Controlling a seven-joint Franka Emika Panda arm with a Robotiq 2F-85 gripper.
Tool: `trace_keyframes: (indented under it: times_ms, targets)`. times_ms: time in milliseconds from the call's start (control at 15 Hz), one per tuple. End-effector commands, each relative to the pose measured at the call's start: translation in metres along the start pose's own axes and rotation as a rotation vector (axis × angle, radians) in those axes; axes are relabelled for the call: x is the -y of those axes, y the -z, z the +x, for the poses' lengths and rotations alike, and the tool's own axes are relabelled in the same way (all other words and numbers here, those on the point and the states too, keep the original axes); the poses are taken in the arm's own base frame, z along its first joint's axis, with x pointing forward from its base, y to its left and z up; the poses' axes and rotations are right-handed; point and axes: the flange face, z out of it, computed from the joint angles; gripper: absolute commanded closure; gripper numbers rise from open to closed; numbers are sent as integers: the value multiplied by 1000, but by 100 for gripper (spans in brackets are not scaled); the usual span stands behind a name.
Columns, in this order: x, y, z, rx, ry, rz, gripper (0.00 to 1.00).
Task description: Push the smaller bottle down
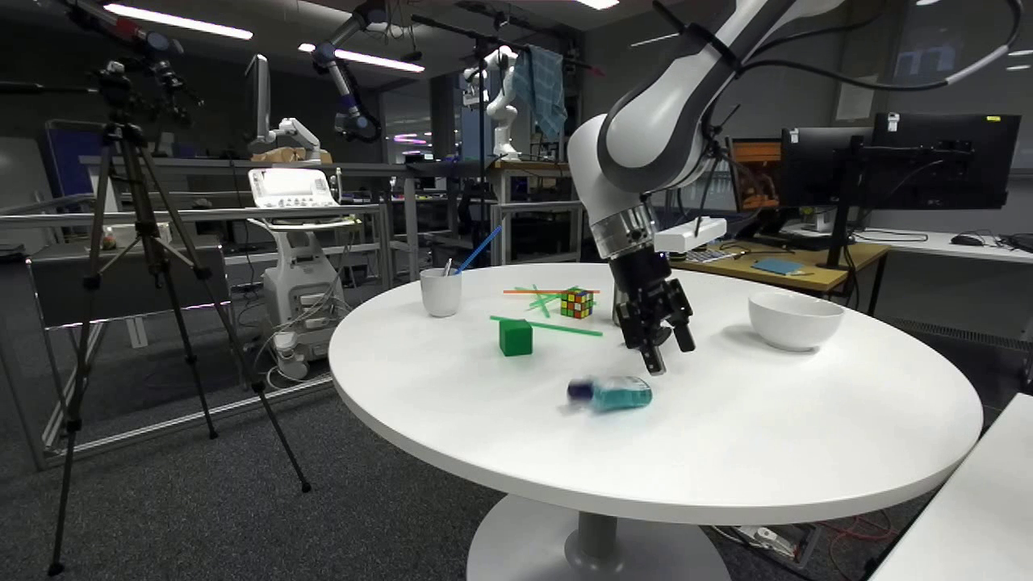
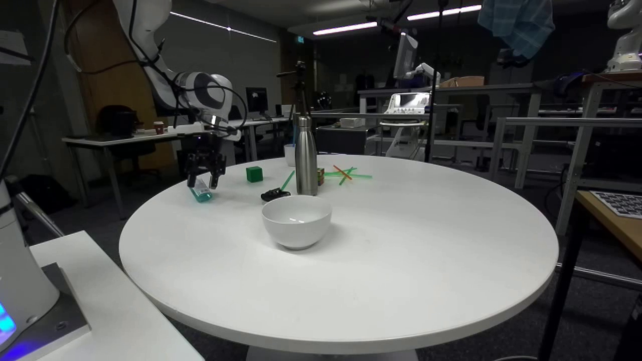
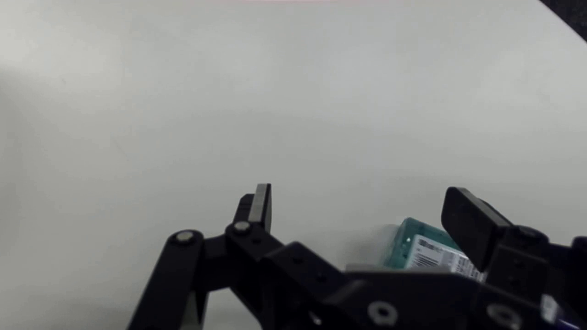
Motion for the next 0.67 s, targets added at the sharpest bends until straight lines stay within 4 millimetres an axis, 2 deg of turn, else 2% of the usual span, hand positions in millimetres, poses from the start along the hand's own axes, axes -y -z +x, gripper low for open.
trace_keyframes:
  times_ms: [0, 333, 600]
  targets:
    - [11, 4, 14, 32, 24, -41, 0]
    - [0, 11, 13, 17, 12, -29, 0]
    - [2, 29, 6, -17, 12, -35, 0]
